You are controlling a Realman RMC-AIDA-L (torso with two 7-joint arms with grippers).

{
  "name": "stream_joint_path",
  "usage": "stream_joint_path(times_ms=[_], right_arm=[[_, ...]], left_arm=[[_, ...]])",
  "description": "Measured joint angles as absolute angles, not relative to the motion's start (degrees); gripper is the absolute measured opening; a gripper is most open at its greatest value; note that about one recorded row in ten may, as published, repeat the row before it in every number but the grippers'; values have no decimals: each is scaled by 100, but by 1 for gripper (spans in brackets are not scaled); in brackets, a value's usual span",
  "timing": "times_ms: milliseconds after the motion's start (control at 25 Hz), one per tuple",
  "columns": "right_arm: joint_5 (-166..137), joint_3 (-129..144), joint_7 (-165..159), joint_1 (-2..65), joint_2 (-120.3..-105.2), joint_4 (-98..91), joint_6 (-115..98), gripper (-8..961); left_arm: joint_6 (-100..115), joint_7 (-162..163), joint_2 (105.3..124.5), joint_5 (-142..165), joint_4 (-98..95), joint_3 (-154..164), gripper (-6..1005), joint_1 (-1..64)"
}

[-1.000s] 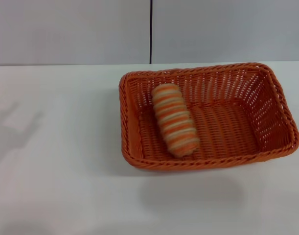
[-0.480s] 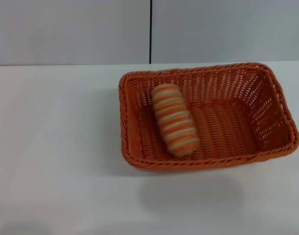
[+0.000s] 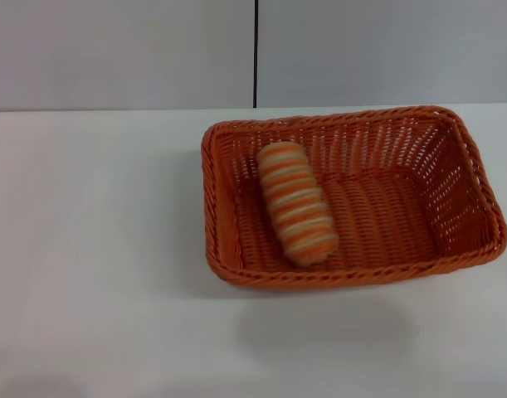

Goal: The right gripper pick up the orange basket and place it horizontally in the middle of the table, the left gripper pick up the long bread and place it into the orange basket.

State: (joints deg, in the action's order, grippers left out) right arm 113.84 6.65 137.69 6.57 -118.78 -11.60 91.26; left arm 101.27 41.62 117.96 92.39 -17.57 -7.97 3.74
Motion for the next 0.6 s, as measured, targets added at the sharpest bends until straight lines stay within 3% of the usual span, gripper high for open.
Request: stream_joint_path(times_ms=[120, 360, 600], right_arm=[[11382, 641, 13793, 788, -11874, -1368, 9011, 693], [11417, 619, 14500, 923, -11894, -1422, 9032, 817], [11434, 592, 14649, 872, -11909, -1311, 9450, 817]], left_arm=[[10161, 4102, 11808, 9233, -1523, -824, 758, 377], [9986, 3490, 11818, 9239, -924, -832, 758, 431], [9979, 3234, 11819, 9237, -678, -838, 758, 435]])
